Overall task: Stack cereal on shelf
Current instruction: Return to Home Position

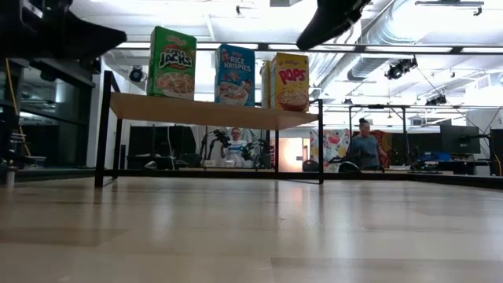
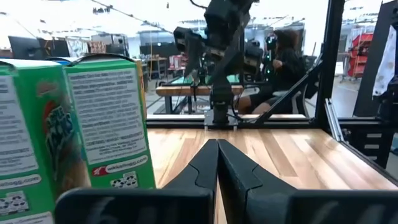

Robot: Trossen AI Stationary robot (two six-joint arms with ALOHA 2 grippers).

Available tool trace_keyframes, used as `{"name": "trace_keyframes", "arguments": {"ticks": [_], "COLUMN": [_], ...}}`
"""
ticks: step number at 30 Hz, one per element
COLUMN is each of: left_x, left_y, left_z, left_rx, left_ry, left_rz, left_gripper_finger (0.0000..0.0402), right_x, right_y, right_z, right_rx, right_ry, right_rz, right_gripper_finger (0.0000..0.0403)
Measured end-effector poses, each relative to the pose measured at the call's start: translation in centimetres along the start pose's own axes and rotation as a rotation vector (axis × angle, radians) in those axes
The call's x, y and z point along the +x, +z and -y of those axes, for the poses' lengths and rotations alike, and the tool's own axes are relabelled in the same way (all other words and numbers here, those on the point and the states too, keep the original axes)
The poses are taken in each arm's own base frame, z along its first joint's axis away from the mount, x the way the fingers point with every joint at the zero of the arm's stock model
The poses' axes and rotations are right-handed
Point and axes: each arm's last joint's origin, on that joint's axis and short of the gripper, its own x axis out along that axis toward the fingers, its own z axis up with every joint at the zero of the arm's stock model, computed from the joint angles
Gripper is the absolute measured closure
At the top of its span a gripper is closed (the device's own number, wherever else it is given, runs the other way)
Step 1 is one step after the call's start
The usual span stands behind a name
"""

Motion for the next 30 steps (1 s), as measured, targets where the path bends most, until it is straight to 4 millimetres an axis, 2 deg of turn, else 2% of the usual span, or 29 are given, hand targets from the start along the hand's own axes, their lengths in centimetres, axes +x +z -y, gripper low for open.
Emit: {"name": "trace_keyframes", "arguments": {"ticks": [3, 8, 10, 14, 17, 19, 23, 26, 30], "left_x": [-0.3, -0.9, -1.1, -1.1, -1.0, -1.0, -1.0, -1.0, -1.0], "left_y": [-0.6, -1.3, -1.4, -1.6, -1.7, -1.7, -1.7, -1.8, -1.7], "left_z": [-0.1, -0.2, -0.2, -0.2, -0.3, -0.4, -0.4, -0.5, -0.5], "left_rx": [0.014, 0.022, 0.031, 0.059, 0.066, 0.067, 0.060, 0.064, 0.112], "left_ry": [-0.001, -0.048, -0.071, -0.071, -0.062, -0.060, -0.065, -0.061, -0.058], "left_rz": [0.015, 0.001, -0.002, -0.019, -0.036, -0.036, -0.031, -0.036, -0.035], "left_gripper_finger": [0.0401, 0.0401, 0.0401, 0.0401, 0.0401, 0.0401, 0.0401, 0.0401, 0.0401], "right_x": [0.0, -0.3, -0.5, -1.1, -1.5, -1.7, -2.9, -4.0, -4.4], "right_y": [-0.8, -2.4, -2.7, -2.8, -3.2, -4.5, -8.4, -10.9, -13.2], "right_z": [0.0, 0.1, 0.2, 0.3, 0.5, 0.8, 1.7, 2.7, 4.2], "right_rx": [-0.050, -0.072, -0.068, -0.042, -0.027, -0.004, 0.094, 0.143, 0.176], "right_ry": [0.020, 0.041, 0.074, 0.130, 0.151, 0.168, 0.221, 0.229, 0.241], "right_rz": [-0.078, -0.232, -0.270, -0.274, -0.243, -0.205, -0.113, 0.045, 0.323], "right_gripper_finger": [0.0225, 0.0358, 0.0391, 0.0373, 0.0384, 0.0397, 0.0395, 0.0401, 0.0402]}}
